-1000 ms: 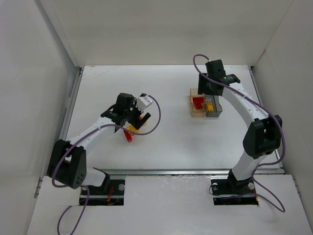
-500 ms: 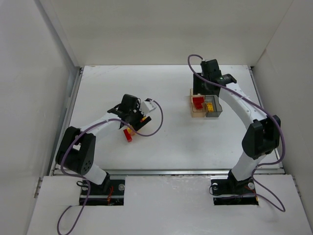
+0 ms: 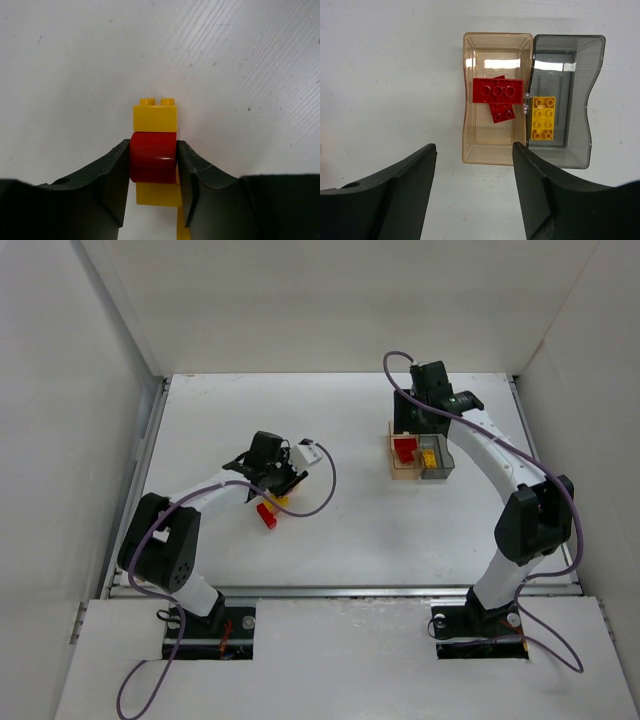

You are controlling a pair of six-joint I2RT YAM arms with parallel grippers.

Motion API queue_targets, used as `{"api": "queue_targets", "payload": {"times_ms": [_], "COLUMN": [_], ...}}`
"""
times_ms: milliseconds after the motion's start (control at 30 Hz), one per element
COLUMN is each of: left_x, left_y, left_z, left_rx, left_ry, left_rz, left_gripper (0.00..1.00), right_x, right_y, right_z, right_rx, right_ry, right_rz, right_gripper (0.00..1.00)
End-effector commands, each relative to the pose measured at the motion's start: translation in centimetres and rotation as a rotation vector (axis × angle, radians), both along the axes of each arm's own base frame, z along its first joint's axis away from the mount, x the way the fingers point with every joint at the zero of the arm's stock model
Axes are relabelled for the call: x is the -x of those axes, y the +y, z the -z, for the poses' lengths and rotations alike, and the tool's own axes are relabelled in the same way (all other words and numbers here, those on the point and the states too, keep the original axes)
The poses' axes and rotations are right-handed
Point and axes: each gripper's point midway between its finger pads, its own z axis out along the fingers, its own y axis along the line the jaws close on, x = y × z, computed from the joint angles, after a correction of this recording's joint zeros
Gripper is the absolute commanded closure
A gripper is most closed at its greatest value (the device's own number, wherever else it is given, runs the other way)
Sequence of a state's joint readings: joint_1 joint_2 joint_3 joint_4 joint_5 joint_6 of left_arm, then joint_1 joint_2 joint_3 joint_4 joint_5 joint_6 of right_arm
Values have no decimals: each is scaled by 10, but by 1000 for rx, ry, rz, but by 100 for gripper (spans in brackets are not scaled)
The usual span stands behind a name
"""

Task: Sort the legos into containers by color

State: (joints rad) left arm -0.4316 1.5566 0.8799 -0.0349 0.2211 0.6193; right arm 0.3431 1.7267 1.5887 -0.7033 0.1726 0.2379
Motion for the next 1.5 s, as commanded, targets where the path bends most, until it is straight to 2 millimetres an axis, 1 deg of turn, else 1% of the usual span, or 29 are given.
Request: {"api": "queue_targets", "payload": {"times_ms": [0,67,200,300,333,367,400,433,500,533,600,667,700,733,767,800,833,867,900,967,1000,1067,1133,1167,1233,1300,1333,1400,1467], "left_x": [2,3,-3,-8,-10,-11,-11,-12,-12,-14,-14,-13,-15,-12,-10,-8,-11,-5,-3,-2,4,2,9,8,9,9,10,10,9], "left_y": [-5,-7,-11,-15,-20,-20,-23,-25,-31,-34,-40,-50,-55,-62,-65,-72,-73,-78,-79,-86,-89,-92,-95,-97,-96,-96,-96,-96,-97], "left_z": [-2,-2,-13,-26,-34,-38,-42,-47,-62,-72,-84,-97,-113,-120,-134,-155,-158,-179,-184,-200,-215,-224,-233,-237,-241,-246,-242,-242,-244], "left_rx": [28,34,54,70,72,73,81,89,111,122,151,196,221,257,283,330,330,374,385,415,435,455,470,480,491,499,496,501,504], "left_ry": [19,21,18,15,10,9,13,15,25,24,27,35,12,18,-5,-46,-69,-112,-141,-221,-260,-304,-331,-346,-360,-387,-378,-371,-380], "left_rz": [13,20,1,1,10,10,18,27,37,46,59,91,108,134,155,195,206,247,270,314,340,356,378,389,387,392,390,386,387], "left_gripper": [100,100,100,100,100,100,100,100,100,100,100,100,100,100,100,100,100,100,100,100,100,100,100,100,100,100,100,100,100], "right_x": [-3,-1,-3,-1,0,0,1,6,9,15,21,28,31,32,39,41,46,47,56,57,58,61,65,63,63,68,66,69,71], "right_y": [13,23,39,42,43,46,50,60,71,81,92,109,113,120,129,135,136,143,149,154,159,164,168,168,171,180,181,184,188], "right_z": [-10,-11,-21,-25,-25,-32,-29,-31,-38,-38,-48,-66,-77,-92,-100,-113,-115,-129,-133,-144,-140,-142,-142,-138,-135,-126,-121,-126,-126], "right_rx": [-28,-69,-118,-134,-135,-151,-158,-201,-238,-285,-339,-418,-442,-478,-530,-577,-614,-653,-702,-757,-760,-768,-770,-770,-792,-796,-796,-797,-798], "right_ry": [-28,-23,-57,-61,-60,-77,-74,-60,-82,-67,-81,-112,-140,-184,-187,-216,-198,-237,-225,-239,-226,-226,-222,-213,-189,-159,-150,-156,-153], "right_rz": [-54,-93,-156,-171,-185,-197,-224,-271,-340,-392,-452,-545,-578,-609,-667,-694,-711,-754,-806,-817,-824,-833,-843,-840,-838,-852,-849,-861,-870], "right_gripper": [32,32,32,32,32,32,32,32,32,28,19,0,0,0,0,0,0,0,0,0,0,0,0,0,0,0,0,0,4]}}
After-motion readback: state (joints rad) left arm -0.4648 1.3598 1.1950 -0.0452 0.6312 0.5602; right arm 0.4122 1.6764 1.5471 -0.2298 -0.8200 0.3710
